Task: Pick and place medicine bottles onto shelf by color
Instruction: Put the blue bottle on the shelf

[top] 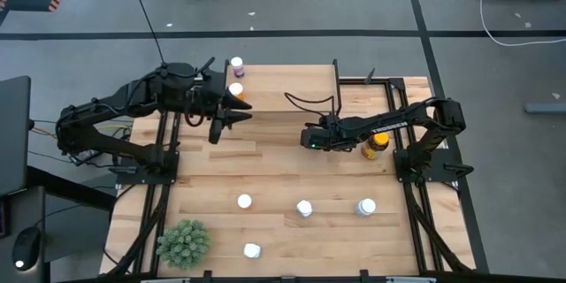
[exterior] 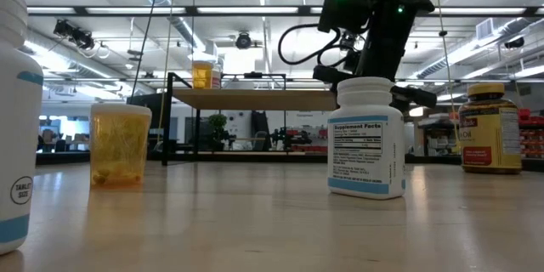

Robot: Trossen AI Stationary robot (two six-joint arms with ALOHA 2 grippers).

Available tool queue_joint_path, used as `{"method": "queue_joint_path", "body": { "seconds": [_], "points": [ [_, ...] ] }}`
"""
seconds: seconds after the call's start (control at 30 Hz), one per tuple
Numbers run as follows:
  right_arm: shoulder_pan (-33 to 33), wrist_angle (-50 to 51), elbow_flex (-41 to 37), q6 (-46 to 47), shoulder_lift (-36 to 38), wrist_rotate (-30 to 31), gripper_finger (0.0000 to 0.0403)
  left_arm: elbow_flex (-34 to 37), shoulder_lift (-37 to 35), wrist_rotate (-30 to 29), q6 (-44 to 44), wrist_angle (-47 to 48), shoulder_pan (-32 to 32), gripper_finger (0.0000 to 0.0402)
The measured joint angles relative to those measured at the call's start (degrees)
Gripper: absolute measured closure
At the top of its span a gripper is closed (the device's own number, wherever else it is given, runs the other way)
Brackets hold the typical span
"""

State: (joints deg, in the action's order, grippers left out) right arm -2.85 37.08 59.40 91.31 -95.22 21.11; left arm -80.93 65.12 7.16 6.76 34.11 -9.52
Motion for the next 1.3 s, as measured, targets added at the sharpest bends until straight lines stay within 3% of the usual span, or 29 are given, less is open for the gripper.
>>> {"method": "queue_joint_path", "body": {
  "seconds": [0.37,0.77,0.9,1.03,1.2,1.3],
  "points": [
    [0.3,0.0,0.0,-1.3,0.0,0.3,0.0196,0.0,0.0,0.0,-0.1,1.3,0.0,0.0279],
    [5.2,-6.6,1.0,-2.0,0.1,-5.0,0.0199,0.0,0.0,0.0,0.0,1.3,0.0,0.0289],
    [7.0,-5.8,7.6,-5.0,0.1,-3.1,0.0199,0.0,-0.4,0.0,2.2,1.9,0.0,0.0288],
    [6.8,-0.4,18.1,-16.1,0.1,-2.0,0.0199,0.1,-1.8,0.0,4.4,1.5,0.0,0.029],
    [4.8,13.3,32.3,-31.5,0.1,-3.0,0.0199,0.0,-3.5,0.0,4.3,1.6,-0.5,0.0291],
    [2.5,20.8,38.5,-37.0,0.1,0.2,0.0199,0.0,-3.8,0.0,4.4,1.6,-1.6,0.0289]
  ]
}}
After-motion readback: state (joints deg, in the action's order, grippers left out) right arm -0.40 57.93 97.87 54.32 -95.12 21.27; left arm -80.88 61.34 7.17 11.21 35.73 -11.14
